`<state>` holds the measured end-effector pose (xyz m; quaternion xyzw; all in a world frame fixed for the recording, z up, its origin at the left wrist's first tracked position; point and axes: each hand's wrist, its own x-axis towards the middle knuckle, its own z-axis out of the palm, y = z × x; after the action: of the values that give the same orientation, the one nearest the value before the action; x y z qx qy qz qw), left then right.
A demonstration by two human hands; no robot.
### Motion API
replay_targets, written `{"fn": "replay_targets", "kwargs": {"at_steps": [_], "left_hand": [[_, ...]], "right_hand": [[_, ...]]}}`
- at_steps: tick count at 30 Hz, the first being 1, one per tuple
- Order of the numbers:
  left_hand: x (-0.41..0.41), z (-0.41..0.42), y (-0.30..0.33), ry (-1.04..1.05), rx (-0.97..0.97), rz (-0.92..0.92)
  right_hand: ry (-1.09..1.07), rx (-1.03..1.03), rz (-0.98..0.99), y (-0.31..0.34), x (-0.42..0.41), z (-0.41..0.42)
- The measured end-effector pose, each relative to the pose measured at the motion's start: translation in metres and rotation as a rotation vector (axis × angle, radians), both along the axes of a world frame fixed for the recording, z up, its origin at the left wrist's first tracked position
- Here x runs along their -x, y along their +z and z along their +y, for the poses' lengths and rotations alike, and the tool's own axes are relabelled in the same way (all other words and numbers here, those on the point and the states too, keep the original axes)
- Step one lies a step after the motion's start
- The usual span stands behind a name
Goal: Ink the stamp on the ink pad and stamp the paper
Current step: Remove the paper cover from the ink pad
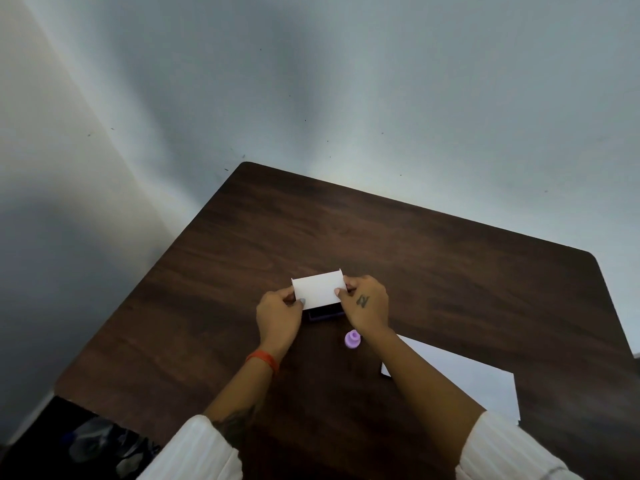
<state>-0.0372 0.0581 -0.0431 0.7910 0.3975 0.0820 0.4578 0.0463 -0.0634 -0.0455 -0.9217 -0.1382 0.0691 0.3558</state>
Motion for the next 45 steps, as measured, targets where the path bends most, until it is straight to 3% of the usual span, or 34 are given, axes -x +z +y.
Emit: {"fn": "replay_targets", "kwargs": {"at_steps": [7, 11, 26, 30, 34, 40, 45], "left_hand": [[0.044, 0.024, -0.001, 0.089, -0.079, -0.007], [0.065, 0.02, -0.013, 0.123, -0.049, 0.045], [0.078, 0.013, -0.02, 0.158, -0.135, 0.164], [0.066, -0.001, -0.011, -0.049, -0.361, -0.01], [0.043, -0.028, -0.004, -0.317, -0.264, -0.186], [0.027, -0.057, -0.02, -0.544, -0.167, -0.081], [0.02, -0.065, -0.033, -0.582, -0.156, -0.057]], "right_hand": [[0.171, -0.042, 0.04, 0.005, 0.026, 0.034], [0.27, 0.062, 0.082, -0.009, 0.044, 0.038], [0.363, 0.155, 0.087, -0.022, 0.061, 0.036], [0.277, -0.029, -0.008, 0.001, 0.051, 0.023], [0.105, -0.17, -0.091, 0.019, 0.034, -0.011], [0.012, -0.147, 0.014, 0.007, 0.037, -0.052], [0.017, -0.159, 0.13, -0.022, 0.052, -0.062]]}}
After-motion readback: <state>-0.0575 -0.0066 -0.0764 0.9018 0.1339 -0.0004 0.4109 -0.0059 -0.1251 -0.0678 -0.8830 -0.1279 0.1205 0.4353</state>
